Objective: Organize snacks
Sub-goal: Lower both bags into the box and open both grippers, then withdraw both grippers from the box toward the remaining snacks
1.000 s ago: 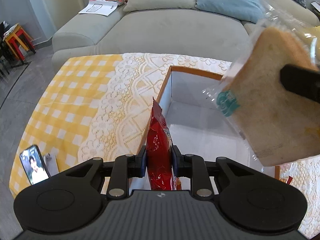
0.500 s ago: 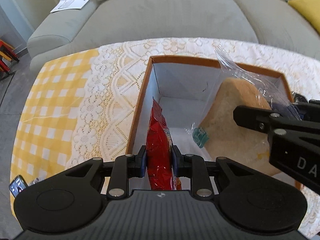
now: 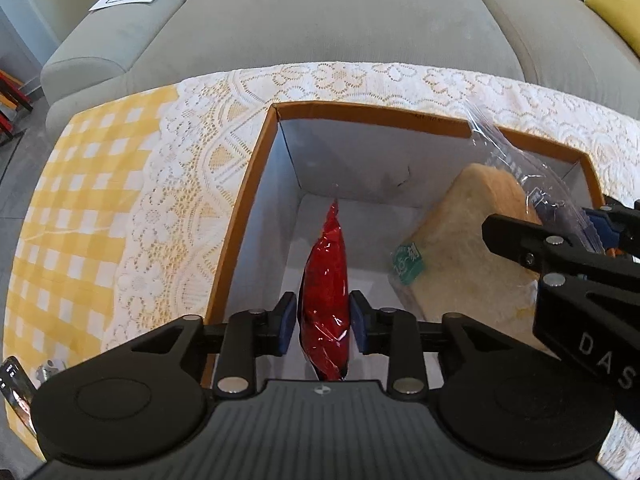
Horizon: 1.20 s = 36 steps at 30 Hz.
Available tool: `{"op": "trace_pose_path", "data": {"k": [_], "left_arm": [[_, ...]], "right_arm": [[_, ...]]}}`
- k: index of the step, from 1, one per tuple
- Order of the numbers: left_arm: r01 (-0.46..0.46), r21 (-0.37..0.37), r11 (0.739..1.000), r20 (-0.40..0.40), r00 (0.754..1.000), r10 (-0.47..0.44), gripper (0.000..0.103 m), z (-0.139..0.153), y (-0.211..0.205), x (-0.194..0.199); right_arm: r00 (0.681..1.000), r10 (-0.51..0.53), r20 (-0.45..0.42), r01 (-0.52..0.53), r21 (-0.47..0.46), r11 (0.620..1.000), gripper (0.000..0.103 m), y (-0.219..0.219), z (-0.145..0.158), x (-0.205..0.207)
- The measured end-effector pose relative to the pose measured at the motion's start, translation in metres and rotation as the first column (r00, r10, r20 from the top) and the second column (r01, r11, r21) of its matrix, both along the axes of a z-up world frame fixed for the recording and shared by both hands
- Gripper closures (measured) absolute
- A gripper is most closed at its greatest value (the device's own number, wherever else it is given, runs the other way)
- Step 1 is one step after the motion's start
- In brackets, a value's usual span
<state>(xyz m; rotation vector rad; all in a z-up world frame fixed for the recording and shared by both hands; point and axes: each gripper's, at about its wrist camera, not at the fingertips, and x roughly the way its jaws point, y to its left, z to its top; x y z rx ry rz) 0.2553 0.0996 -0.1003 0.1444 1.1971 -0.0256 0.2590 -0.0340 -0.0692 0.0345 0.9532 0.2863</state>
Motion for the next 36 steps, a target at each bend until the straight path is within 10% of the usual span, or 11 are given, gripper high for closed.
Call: {"op": "trace_pose_path", "data": {"k": [36], "left_arm": [[0.112,-0.096,0.989,0.191,0.977,-0.092,0.048,0.09,-0.041,-0.103]], "right_arm": [[0.983,-0.044,0.178,0.054,-0.053,0.997,0.055,-0.056,0.08,-0.085]]}}
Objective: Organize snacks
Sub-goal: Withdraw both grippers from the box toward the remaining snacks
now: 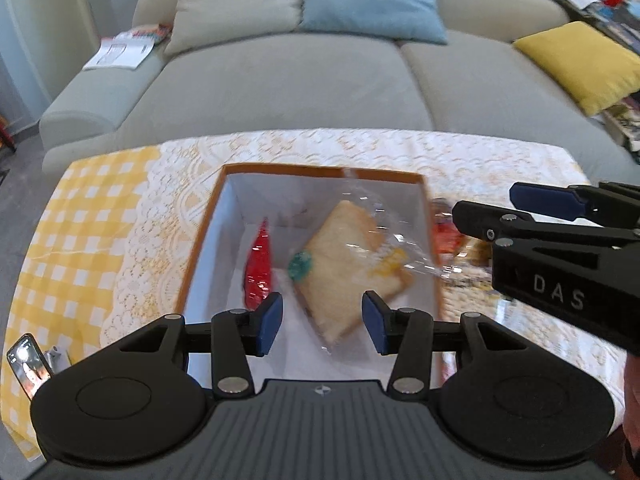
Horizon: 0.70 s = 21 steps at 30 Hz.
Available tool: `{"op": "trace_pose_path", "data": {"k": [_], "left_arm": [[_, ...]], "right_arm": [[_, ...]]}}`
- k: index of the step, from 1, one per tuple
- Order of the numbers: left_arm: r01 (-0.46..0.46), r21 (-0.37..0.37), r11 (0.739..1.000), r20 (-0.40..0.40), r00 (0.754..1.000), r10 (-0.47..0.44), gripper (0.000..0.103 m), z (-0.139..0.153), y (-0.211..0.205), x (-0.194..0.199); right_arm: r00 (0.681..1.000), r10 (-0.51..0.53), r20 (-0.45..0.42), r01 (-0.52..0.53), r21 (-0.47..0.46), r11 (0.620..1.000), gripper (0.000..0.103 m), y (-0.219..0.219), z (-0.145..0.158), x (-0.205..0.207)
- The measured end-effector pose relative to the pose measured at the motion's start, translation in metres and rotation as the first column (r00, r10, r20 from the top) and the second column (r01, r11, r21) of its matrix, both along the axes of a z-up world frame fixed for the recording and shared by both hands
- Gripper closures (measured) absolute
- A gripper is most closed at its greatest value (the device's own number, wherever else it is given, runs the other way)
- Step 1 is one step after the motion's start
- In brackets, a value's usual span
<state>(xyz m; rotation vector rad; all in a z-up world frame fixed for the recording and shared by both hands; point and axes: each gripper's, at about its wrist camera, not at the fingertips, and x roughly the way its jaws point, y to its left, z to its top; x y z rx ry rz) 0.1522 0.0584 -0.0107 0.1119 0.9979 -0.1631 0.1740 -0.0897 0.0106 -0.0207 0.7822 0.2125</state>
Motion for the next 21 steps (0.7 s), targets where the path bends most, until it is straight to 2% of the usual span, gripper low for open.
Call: {"op": "trace_pose_path", "data": {"k": [5,11,21], "left_arm": [[0.053,-0.022,0.998,0.046,0.998,-0.052,0.048,0.006,-0.023,-0.037],[0.136,0.005,0.991,0.081,0.987,-0.136,0.048,0.002,-0.053,-0.075],[0.268,0.052,0.962,0.012,0.963,-0.269,0.048,-0.032,-0.096,-0.115]], "right_arm": [[0.999,-0.035,0.015,0.035,0.015,0.999,0.055,-0.033,0.002,-0.035],[0.998,-0.059,-0.004,0.059,0.026,0.998,0.055,-0.066,-0.009,-0.076],[0.988,-0.116,-0.103,0.118,0.013,0.993,0.055,-0.104,-0.053,-0.133]]}}
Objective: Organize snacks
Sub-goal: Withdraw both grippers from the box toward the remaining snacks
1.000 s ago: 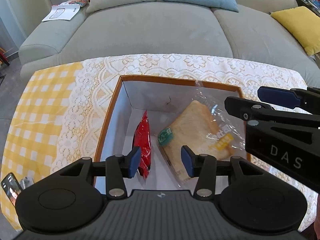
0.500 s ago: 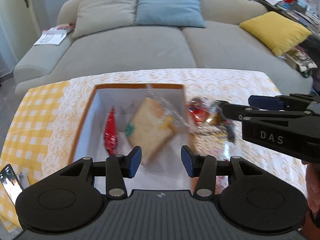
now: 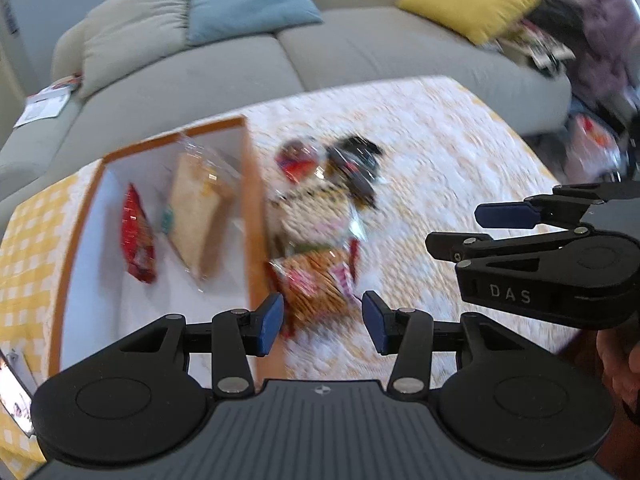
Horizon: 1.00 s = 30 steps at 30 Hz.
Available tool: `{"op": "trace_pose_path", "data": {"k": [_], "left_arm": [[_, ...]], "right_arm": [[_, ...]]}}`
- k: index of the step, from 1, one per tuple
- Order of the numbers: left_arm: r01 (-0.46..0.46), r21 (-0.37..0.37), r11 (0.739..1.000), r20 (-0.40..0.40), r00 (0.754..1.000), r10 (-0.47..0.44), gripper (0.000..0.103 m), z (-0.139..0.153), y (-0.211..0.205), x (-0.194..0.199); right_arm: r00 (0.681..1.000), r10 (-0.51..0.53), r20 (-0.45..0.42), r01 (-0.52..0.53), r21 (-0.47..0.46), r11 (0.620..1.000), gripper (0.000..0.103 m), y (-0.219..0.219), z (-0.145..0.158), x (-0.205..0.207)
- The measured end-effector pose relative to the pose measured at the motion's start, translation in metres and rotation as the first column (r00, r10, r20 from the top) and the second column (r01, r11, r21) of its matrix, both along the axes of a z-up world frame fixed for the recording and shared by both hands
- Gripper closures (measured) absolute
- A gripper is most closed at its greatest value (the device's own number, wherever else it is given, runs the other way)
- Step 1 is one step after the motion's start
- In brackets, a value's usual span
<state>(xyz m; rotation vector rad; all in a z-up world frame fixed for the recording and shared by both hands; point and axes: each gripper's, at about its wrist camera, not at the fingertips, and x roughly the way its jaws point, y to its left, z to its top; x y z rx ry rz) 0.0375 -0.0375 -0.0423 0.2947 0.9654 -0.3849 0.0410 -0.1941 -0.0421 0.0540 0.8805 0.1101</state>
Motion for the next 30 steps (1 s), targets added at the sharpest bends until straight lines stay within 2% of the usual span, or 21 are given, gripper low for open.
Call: {"op": "trace_pose_path", "data": {"k": [6,11,16,23,28,30], "left_arm": [[0.059,0.064,0.996,-0.045,0.997,-0.056,0.048,-0.025,-0.018,-0.009],[0.153,0.157,0.976,-0.038,0.988,-0.149,0.048,-0.045,-0.035,-0.018],[0.244,0.267,0.933,-0.017,0.969,-0.248,0.048,-0.064,-0.048,-0.02],[0.318,0.342,0.885,-0.013,0.943,-0.333,0.048,-0.081,-0.054,-0.014],[0.351,0.407,0.844,0.032,0.917,-0.397,0.048,-0.091,-0.058,-0.018],[0.354,0.405,0.843,0.042,0.914,-0.404,0.048,-0.093,-0.058,-0.019]], "right_arm": [[0.995,-0.029,-0.095,0.03,0.014,0.999,0.055,-0.015,-0.033,-0.024],[0.988,-0.06,-0.143,0.062,0.015,0.998,0.055,-0.026,-0.051,-0.035],[0.983,-0.075,-0.169,0.079,0.019,0.997,0.055,-0.032,-0.059,-0.036],[0.981,-0.068,-0.183,0.072,0.018,0.997,0.055,-0.031,-0.067,-0.031],[0.979,-0.066,-0.195,0.073,0.03,0.997,0.055,-0.034,-0.071,-0.028],[0.978,-0.067,-0.199,0.076,0.035,0.997,0.055,-0.036,-0.073,-0.026]]}}
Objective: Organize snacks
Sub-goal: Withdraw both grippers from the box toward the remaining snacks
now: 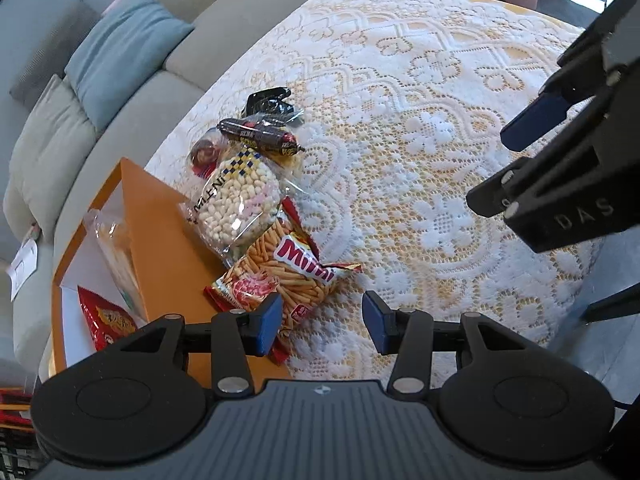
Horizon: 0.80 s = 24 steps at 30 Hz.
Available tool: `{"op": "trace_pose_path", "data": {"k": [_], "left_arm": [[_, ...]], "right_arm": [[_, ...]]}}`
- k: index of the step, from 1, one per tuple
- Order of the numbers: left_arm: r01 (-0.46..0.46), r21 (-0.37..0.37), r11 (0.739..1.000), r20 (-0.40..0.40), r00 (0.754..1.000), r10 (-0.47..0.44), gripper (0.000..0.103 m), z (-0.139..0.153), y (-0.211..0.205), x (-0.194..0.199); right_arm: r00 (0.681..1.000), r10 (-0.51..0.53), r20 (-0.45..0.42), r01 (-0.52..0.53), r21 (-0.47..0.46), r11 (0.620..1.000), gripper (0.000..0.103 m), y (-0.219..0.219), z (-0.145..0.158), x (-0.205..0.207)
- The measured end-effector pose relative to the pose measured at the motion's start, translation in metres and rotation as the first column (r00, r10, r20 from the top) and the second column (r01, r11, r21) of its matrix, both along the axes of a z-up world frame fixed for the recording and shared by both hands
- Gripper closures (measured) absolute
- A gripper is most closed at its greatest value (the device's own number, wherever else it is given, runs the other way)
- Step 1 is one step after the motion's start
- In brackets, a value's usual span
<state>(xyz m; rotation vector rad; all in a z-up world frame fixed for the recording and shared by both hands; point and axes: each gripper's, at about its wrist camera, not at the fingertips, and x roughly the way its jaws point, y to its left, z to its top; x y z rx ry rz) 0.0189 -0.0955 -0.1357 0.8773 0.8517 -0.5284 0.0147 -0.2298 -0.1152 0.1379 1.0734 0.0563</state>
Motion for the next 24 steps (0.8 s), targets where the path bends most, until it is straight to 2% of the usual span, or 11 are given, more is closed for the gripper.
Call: {"op": "trace_pose_path", "data": {"k": [3,9,15,19,24], "left_arm": [[-0.032,-0.048,0.998,-0.001,0.999,0.032,0.046,0.0,0.001,0.003],[-0.191,-0.155,0.969,0.009,0.981,0.195,0.043,0.002,-0.003,0.012],[-0.359,-0.159,0.92,0.023,0.93,0.367,0.043,-0.001,-0.011,0.032],[-0.375,-0.099,0.922,0.08,0.92,0.383,0.043,-0.012,-0.022,0.038],[-0.391,-0.036,0.92,0.098,0.915,0.392,0.043,-0.03,-0.026,0.045]], "right_arm": [[1.0,-0.01,-0.005,0.01,0.008,1.0,0.055,-0.003,-0.004,0.003],[1.0,-0.014,-0.01,0.014,0.005,1.0,0.055,-0.004,-0.01,0.009],[1.0,-0.029,-0.006,0.029,0.007,1.0,0.055,-0.01,-0.014,0.016],[0.999,-0.051,-0.009,0.051,0.015,0.999,0.055,-0.017,-0.019,0.02],[0.997,-0.07,-0.009,0.071,0.027,0.997,0.055,-0.026,-0.026,0.021]]}}
